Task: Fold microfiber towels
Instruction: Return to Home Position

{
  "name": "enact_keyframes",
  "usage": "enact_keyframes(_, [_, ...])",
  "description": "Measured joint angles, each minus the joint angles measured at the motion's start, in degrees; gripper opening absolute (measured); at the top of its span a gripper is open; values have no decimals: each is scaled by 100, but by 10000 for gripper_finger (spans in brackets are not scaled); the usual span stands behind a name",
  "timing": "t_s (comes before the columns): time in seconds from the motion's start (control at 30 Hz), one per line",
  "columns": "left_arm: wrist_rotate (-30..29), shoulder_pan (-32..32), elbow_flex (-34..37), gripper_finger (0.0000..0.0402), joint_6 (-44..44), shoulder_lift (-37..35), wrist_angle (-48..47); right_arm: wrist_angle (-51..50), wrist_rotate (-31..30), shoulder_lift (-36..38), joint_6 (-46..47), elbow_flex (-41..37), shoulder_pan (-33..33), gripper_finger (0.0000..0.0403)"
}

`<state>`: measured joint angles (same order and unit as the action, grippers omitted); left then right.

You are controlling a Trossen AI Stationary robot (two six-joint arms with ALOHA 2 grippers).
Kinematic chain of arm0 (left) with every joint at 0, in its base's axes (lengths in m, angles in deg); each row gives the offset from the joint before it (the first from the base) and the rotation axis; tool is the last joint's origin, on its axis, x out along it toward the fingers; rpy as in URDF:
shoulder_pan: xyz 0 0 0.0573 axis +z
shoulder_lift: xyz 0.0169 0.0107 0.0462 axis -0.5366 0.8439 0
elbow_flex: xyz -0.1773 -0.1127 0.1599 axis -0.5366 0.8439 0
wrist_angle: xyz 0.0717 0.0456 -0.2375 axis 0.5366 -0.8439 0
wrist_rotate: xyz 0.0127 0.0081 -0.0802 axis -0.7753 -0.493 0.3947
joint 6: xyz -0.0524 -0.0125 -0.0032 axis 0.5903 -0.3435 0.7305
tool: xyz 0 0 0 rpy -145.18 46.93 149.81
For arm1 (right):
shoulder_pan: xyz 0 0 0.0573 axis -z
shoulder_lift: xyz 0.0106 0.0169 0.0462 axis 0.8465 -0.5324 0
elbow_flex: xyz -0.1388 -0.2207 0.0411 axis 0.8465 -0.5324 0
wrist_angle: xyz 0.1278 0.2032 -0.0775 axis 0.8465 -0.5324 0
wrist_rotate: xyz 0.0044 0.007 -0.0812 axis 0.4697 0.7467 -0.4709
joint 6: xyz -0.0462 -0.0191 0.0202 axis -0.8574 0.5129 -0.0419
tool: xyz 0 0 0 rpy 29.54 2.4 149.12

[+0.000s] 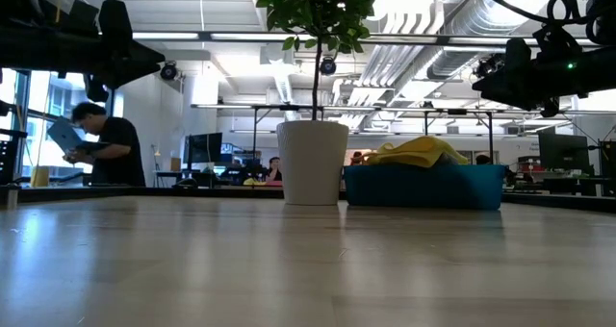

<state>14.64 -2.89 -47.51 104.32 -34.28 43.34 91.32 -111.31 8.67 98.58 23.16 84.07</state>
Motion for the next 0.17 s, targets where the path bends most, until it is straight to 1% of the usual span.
enact_keyframes(0.17, [0,0,0,113,0,-2,1,2,0,-2,1,0,0,161])
